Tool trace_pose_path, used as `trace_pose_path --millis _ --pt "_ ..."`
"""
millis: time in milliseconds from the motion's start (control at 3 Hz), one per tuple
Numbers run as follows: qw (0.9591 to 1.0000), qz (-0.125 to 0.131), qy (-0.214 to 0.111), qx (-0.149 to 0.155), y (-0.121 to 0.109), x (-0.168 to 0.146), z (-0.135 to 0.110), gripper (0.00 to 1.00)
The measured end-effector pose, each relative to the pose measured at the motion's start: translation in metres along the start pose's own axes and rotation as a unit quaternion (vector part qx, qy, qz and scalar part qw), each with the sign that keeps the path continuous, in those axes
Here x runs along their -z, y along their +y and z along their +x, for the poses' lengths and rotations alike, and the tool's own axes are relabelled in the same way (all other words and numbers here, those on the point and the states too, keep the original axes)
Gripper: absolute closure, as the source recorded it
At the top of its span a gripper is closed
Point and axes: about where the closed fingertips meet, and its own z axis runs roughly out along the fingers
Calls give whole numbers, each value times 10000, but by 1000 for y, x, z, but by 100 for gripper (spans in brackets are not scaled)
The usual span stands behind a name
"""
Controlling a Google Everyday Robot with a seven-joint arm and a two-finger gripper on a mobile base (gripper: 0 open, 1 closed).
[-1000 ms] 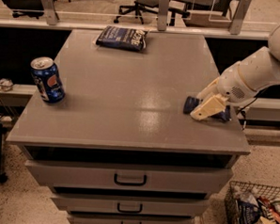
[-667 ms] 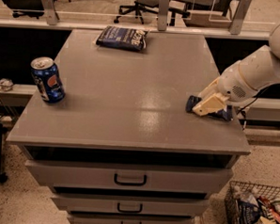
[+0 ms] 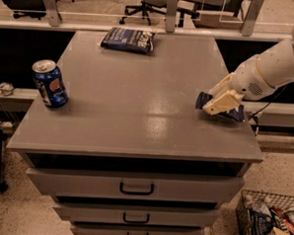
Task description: Move rxbar blueberry near blue chip bag
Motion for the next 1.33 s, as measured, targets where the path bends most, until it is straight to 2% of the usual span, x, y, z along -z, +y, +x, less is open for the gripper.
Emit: trace_pose_path --millis 333,667,1000,1333 --pt "9994 304 -132 86 -19 26 -13 100" --pt "9994 303 -132 87 -19 26 -13 100" --pt "9992 265 -300 93 -22 8 -34 100" --pt "9978 399 -535 52 -41 -17 -65 100"
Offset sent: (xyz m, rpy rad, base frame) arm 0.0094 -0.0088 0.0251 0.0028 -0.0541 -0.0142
